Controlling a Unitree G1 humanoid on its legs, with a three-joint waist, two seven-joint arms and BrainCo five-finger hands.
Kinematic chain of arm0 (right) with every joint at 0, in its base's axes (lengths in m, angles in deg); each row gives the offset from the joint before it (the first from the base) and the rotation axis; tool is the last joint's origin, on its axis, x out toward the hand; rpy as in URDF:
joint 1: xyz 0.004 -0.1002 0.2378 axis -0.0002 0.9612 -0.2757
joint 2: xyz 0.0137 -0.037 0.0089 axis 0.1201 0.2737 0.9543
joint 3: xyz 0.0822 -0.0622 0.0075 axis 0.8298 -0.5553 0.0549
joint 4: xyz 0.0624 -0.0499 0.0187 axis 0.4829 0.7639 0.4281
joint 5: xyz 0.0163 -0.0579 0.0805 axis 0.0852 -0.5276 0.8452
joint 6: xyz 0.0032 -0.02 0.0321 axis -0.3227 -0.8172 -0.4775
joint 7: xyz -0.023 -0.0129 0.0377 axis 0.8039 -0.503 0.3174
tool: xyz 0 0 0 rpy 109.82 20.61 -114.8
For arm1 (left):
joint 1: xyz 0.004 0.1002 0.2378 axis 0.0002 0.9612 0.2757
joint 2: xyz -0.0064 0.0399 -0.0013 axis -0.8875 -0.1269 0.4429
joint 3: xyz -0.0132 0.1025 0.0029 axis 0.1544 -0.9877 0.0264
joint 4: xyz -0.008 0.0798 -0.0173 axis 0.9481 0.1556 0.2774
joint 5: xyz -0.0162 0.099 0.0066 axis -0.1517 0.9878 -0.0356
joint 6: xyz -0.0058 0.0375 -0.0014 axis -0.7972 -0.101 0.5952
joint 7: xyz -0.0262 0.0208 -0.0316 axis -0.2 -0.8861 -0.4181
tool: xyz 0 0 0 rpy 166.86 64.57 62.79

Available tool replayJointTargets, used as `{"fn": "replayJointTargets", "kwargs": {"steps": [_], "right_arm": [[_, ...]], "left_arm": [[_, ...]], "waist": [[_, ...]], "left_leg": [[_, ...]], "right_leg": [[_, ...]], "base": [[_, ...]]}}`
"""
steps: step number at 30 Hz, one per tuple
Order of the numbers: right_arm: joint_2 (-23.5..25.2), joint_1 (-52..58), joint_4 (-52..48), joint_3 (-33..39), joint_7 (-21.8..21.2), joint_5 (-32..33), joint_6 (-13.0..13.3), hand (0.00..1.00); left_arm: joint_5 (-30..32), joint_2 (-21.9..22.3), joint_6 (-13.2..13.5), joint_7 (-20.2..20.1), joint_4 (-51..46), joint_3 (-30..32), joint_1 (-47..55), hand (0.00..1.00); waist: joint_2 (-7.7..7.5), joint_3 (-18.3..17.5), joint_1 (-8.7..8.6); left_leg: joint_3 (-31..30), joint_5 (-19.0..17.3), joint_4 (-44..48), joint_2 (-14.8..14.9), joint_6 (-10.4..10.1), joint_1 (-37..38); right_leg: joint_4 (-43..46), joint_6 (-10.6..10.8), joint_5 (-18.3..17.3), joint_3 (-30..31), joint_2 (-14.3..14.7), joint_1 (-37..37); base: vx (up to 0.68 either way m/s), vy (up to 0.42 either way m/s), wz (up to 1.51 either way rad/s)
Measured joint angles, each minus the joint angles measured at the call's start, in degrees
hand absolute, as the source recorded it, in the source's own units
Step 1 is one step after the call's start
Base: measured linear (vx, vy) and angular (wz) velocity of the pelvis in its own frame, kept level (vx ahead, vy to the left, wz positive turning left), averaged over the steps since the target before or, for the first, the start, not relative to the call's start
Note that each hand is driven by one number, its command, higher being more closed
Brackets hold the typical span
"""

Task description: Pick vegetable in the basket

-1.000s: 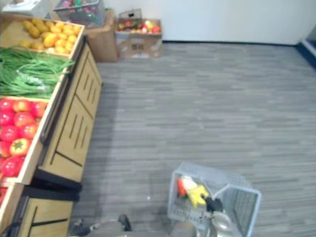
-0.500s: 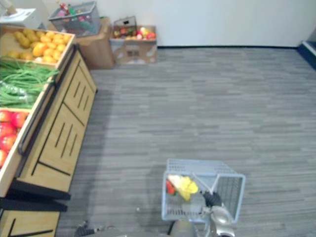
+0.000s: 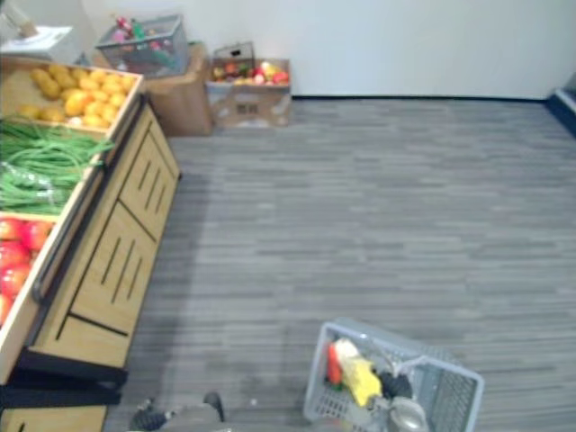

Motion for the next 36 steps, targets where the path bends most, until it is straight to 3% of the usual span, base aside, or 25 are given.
{"fn": "replayJointTargets", "kwargs": {"steps": [4, 10, 16, 25, 30, 36], "right_arm": [[-0.2, 1.0, 0.0, 0.0, 0.1, -0.2, 0.0, 1.00], [-0.8, 0.8, -0.1, 0.0, 0.0, -0.6, 0.1, 1.00], [-0.6, 1.2, 0.7, 0.3, 0.1, 0.0, 0.1, 1.00], [0.7, 2.6, 6.9, 11.8, 1.6, 4.5, -0.1, 1.00], [2.0, 3.1, 8.0, 11.9, 0.8, 4.3, -0.2, 1.00], [2.1, 3.2, 9.0, 11.6, -0.3, 4.0, -1.1, 1.00]], "left_arm": [[0.0, 0.0, 0.0, -0.1, 0.5, -0.4, 0.0, 0.00], [0.0, 0.3, 0.0, -0.1, 1.3, -1.3, 0.0, 0.00], [-0.6, 0.3, 0.1, -0.2, 1.3, -1.3, 0.0, 0.00], [-7.8, 0.6, 0.7, -2.9, 1.8, -1.4, 0.8, 0.00], [-11.6, 0.5, 0.8, -4.6, 2.4, -1.7, 1.0, 0.00], [-11.8, 0.2, 1.4, -5.6, 5.1, -2.0, 1.1, 0.00]], "waist": [[0.62, -0.5, 0.04], [1.95, -1.3, -0.31], [1.81, -1.7, -0.15], [1.65, -3.4, -0.38], [1.61, -3.7, -0.57], [1.44, -4.7, -1.44]], "left_leg": [[1.7, -0.1, -2.6, -1.7, 0.2, 3.5], [1.5, -0.1, -3.8, -1.6, 0.2, 4.4], [1.7, -0.1, -4.9, -1.8, 0.2, 5.3], [1.9, 0.2, -6.7, -2.3, 0.1, 7.6], [2.2, 0.2, -6.7, -2.3, 0.1, 7.9], [3.2, 0.2, -7.4, -2.6, 0.1, 8.6]], "right_leg": [[0.1, 0.1, 0.0, 1.6, -1.2, 0.9], [0.1, 0.1, 0.0, 2.4, -0.7, 0.7], [0.1, 0.1, 0.0, 2.8, -0.7, 0.7], [-1.1, 0.1, 0.0, 2.6, -0.7, 2.7], [-1.3, 0.2, 0.1, 2.9, -0.7, 2.8], [-2.0, 0.7, 0.4, 3.8, -0.7, 2.7]], "base": [[0.07, 0.077, -0.18], [0.04, -0.010, -0.11], [-0.01, 0.002, -0.02], [0.00, 0.000, 0.00], [0.00, -0.004, -0.03], [0.00, -0.005, -0.08]]}}
